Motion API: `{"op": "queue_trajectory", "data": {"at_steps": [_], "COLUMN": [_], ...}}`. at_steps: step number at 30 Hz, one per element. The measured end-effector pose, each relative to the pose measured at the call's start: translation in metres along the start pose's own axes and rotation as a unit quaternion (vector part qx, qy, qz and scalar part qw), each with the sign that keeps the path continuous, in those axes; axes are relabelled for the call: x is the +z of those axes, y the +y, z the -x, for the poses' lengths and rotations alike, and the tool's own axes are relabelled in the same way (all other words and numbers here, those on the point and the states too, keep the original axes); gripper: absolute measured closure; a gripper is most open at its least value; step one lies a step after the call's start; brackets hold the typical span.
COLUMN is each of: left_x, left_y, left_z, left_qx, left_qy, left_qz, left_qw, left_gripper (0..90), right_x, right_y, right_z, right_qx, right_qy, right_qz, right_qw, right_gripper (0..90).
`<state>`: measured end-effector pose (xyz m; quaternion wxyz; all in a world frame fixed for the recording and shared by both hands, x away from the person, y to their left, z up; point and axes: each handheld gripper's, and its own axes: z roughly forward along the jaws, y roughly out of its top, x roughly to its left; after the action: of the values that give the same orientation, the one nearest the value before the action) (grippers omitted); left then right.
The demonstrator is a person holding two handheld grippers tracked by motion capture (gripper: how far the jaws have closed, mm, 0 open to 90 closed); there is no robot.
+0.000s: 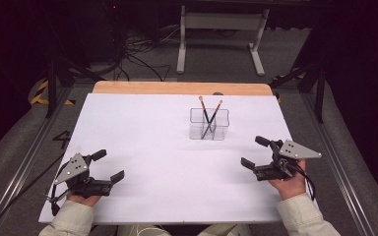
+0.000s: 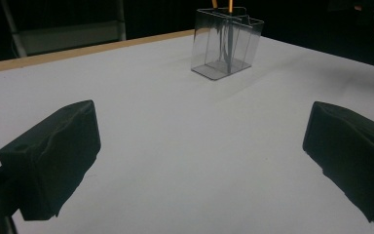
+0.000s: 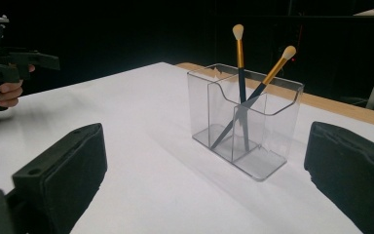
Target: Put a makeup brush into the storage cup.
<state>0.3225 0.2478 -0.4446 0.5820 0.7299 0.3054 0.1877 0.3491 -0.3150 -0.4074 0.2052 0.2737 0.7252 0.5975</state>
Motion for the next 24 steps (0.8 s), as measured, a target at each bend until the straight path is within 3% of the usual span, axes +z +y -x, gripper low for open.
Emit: {"op": "queue_trajectory", "data": {"at_steps": [18,24], "left_x": [0.000,0.001], "left_y": [0.000,-0.001], "left_z": [0.001,0.001], "left_qx": [-0.002,-0.003], "left_qy": [-0.004,-0.005], "left_qz": [-0.002,0.000], "left_qw": [1.0000,1.0000], "left_gripper": [0.9,0.9], "right_x": [-0.006,-0.005], "right_y": [-0.029,-0.039], "right_z": [-0.003,-0.003], "right_qx": [0.021,0.031], "right_qy": [-0.006,-0.008], "right_qz": [0.014,0.005], "right_qw": [0.9997,0.9995], "right_gripper": [2.6,2.6]}}
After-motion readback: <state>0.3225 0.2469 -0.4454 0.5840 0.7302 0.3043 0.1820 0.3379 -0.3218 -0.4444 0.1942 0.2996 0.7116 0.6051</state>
